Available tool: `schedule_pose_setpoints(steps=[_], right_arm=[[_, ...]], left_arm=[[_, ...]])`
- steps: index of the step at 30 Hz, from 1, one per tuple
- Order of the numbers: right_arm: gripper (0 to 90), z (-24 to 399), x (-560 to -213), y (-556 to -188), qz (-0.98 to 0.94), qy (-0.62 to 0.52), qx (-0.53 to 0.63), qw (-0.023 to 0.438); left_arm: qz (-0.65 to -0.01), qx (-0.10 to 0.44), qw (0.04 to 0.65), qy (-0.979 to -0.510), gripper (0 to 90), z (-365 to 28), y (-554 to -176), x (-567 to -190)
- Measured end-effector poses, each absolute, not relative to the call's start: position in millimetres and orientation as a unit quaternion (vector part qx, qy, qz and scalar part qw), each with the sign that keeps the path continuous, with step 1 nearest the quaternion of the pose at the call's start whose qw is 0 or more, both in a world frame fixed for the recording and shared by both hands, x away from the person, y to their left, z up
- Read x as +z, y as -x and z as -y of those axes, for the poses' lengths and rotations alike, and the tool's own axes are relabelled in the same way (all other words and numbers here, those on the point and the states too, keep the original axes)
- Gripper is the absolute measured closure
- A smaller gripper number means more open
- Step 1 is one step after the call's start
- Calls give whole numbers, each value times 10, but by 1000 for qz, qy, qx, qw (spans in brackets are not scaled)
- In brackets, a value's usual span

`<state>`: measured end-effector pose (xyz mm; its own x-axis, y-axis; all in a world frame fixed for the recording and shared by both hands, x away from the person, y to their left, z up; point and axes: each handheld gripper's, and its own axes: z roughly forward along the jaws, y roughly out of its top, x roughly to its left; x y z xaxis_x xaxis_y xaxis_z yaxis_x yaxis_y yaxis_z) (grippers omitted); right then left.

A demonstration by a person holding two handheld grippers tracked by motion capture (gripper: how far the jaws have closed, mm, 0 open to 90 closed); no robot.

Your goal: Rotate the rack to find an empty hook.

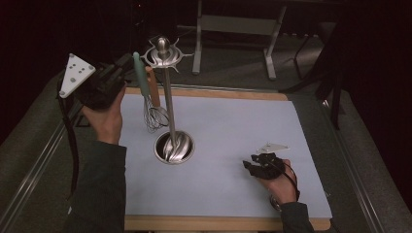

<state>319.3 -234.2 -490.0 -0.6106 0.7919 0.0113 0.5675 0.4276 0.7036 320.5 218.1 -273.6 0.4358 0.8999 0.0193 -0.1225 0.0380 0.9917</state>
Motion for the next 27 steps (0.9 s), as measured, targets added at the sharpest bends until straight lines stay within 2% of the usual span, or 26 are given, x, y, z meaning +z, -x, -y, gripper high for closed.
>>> schedule_pose_setpoints(steps=[16,27], right_arm=[[551,2357,-4901,-3196,-827,-413,344,163],[551,2373,-4905,-3196,-826,-416,344,163]], left_arm=[[-355,397,629,-566,899,-2217,-3311,-2698],[-337,406,629,-571,899,-2205,-3214,-2671]])
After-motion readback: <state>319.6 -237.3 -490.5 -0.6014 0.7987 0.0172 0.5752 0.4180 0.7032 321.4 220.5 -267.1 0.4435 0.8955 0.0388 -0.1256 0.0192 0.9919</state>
